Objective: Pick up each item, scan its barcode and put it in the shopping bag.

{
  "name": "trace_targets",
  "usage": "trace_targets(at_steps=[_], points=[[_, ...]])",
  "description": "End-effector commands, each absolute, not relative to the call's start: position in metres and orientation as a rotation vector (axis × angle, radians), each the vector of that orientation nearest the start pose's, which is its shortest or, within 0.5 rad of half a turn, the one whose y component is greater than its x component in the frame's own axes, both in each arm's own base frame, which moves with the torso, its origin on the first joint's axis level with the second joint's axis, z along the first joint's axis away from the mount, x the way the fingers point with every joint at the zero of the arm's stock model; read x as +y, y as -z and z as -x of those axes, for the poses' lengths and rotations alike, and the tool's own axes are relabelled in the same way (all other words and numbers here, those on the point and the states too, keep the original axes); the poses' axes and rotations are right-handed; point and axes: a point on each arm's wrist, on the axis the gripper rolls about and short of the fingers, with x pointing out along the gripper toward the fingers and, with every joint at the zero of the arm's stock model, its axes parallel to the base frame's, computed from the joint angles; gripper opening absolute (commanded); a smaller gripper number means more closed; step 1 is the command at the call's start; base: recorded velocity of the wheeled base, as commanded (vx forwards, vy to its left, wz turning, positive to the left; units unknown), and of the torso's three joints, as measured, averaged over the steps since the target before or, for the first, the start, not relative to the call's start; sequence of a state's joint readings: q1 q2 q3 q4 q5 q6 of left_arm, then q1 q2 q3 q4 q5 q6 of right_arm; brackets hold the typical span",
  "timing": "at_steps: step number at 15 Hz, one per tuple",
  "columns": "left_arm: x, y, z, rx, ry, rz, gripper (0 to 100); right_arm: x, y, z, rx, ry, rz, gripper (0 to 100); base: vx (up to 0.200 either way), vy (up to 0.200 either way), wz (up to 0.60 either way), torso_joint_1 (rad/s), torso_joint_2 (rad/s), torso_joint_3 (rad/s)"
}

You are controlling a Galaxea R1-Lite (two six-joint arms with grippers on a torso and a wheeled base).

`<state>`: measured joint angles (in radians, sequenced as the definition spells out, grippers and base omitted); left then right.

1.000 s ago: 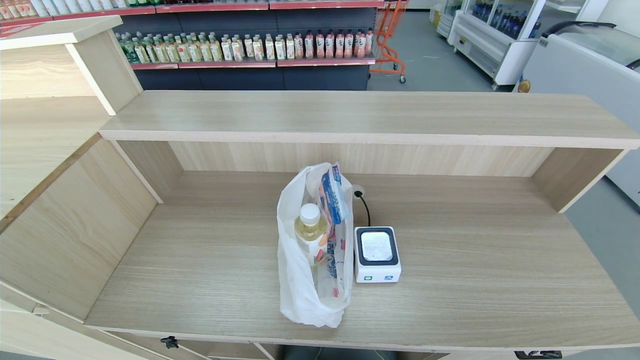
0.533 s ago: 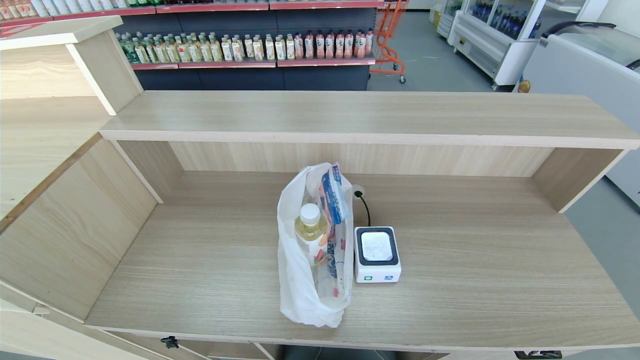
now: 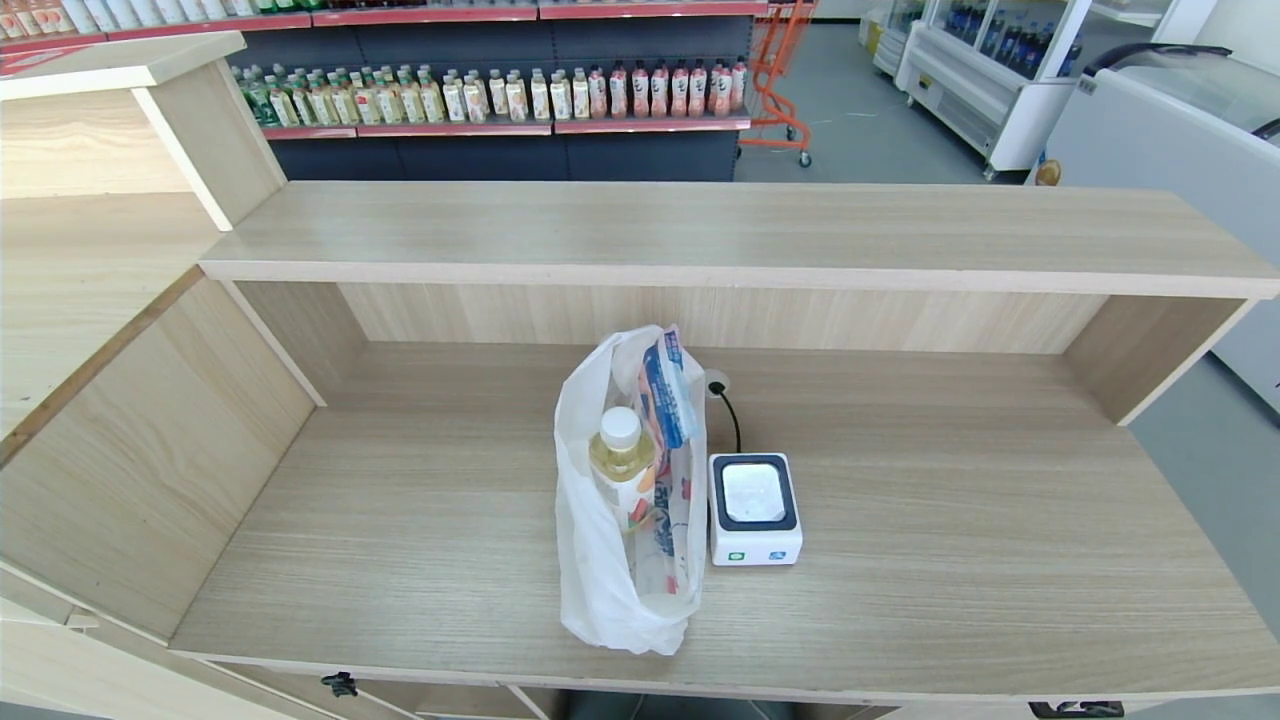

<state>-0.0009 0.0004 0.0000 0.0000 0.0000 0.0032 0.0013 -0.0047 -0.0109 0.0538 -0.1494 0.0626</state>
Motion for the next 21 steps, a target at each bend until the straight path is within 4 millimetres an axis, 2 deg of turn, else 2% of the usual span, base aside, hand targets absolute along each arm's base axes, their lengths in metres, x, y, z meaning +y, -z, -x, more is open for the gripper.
trace_targets(at_steps=[1, 5, 11, 17, 21], points=[[0.0000, -0.0755, 0.0228, 0.000, -0.002, -0.003, 100, -0.0034, -0.0726, 0.0240, 0.041, 0.149, -0.059, 0, 0.000, 0.000, 0.00, 0.000, 0.00, 0.000], [0.0000, -0.0755, 0.0228, 0.000, 0.000, -0.005, 100, -0.0034, -0.0726, 0.0240, 0.041, 0.149, -0.059, 0, 0.000, 0.000, 0.00, 0.000, 0.00, 0.000], [0.0001, -0.0755, 0.0228, 0.000, 0.000, -0.006, 100, -0.0034, -0.0726, 0.0240, 0.041, 0.149, -0.059, 0, 0.000, -0.200, 0.00, 0.001, 0.00, 0.001], [0.0000, -0.0755, 0.0227, 0.002, 0.002, -0.006, 100, -0.0034, -0.0726, 0.0240, 0.041, 0.149, -0.059, 0, 0.000, 0.000, 0.00, 0.000, 0.00, 0.000], [0.0000, -0.0755, 0.0228, 0.000, 0.002, -0.005, 100, -0.0034, -0.0726, 0.0240, 0.041, 0.149, -0.059, 0, 0.150, 0.000, 0.00, 0.003, 0.00, 0.002]])
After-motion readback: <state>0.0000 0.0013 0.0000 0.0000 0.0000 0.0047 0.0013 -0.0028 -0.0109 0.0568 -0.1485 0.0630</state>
